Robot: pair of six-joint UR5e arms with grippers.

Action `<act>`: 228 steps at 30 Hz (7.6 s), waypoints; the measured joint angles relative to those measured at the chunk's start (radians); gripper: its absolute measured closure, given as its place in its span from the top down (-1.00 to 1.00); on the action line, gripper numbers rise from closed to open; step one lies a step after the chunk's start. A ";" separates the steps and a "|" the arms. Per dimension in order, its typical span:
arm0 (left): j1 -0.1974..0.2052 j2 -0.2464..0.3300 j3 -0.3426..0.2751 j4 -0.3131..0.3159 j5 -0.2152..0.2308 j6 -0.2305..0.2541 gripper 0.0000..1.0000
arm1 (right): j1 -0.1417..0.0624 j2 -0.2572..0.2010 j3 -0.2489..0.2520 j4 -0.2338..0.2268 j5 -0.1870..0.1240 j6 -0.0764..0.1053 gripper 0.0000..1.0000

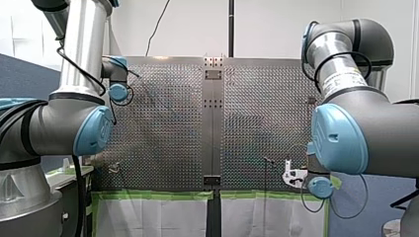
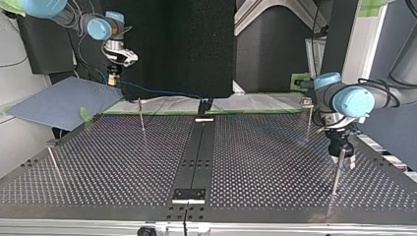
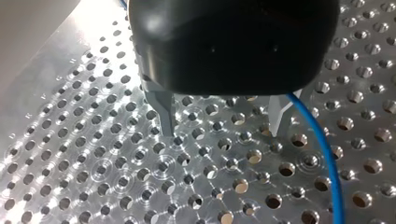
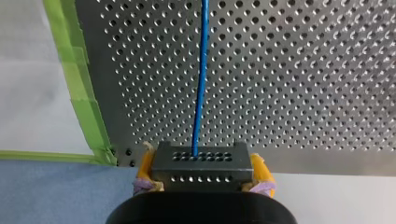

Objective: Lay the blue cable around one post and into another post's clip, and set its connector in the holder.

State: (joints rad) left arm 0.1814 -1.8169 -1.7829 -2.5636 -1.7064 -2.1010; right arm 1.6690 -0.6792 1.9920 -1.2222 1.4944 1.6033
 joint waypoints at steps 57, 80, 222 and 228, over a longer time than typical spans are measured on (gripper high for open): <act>0.002 0.000 0.001 0.000 0.000 0.005 0.97 | -0.085 0.128 -0.058 0.016 -0.058 -0.021 -1.00; -0.003 0.000 0.001 -0.004 0.000 0.009 0.97 | -0.063 -0.054 -0.056 0.039 -0.060 0.009 -1.00; -0.008 0.395 -0.118 -0.401 -0.127 0.051 0.97 | 0.005 -0.067 -0.056 0.056 -0.062 0.030 -1.00; -0.005 0.443 -0.070 -0.449 -0.081 0.099 0.97 | 0.008 -0.067 -0.057 0.056 -0.062 0.031 -1.00</act>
State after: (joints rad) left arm 0.1765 -1.3739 -1.8533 -3.0131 -1.7871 -2.0021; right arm 1.6767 -0.7465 1.9354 -1.1664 1.4329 1.6340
